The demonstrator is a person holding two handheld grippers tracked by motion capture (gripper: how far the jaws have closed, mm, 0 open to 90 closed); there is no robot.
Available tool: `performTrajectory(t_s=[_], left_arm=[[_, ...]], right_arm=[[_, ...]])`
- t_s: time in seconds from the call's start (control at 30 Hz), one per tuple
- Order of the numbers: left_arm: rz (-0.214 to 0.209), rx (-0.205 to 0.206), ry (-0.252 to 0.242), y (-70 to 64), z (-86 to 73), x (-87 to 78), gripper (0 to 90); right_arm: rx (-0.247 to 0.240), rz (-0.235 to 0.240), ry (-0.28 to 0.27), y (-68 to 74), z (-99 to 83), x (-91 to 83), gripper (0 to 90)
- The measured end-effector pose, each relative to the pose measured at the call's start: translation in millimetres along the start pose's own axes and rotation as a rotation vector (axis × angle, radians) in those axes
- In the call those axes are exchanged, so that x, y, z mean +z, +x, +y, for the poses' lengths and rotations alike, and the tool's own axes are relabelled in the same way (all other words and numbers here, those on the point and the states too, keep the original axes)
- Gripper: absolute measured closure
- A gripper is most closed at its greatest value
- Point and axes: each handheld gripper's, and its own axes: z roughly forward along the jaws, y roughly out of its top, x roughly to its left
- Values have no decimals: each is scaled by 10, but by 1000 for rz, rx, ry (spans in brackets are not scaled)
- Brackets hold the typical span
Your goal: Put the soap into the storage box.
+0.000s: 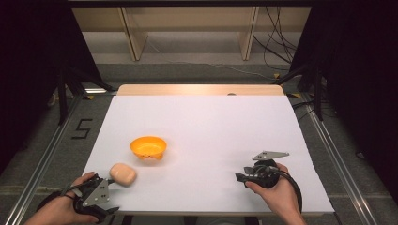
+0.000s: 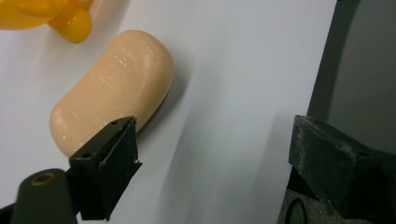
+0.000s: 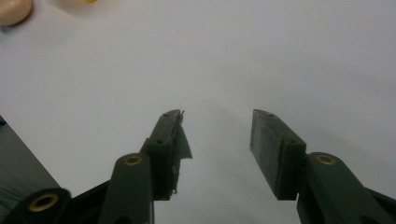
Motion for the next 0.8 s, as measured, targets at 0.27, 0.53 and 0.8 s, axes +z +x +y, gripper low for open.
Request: performTrajectory(t_s=[0.27,0.53,0.8], left_arm=[[-34,59,35,148,92,-43,150],[-59,207,84,402,247,-44,190],[-110,303,153,611,402,16,158]], right_arm=[[-6,-51,32,56,0,-3,538],[-6,-53,40,63,5,14,528],[-10,-53,44,63,14,16,523]])
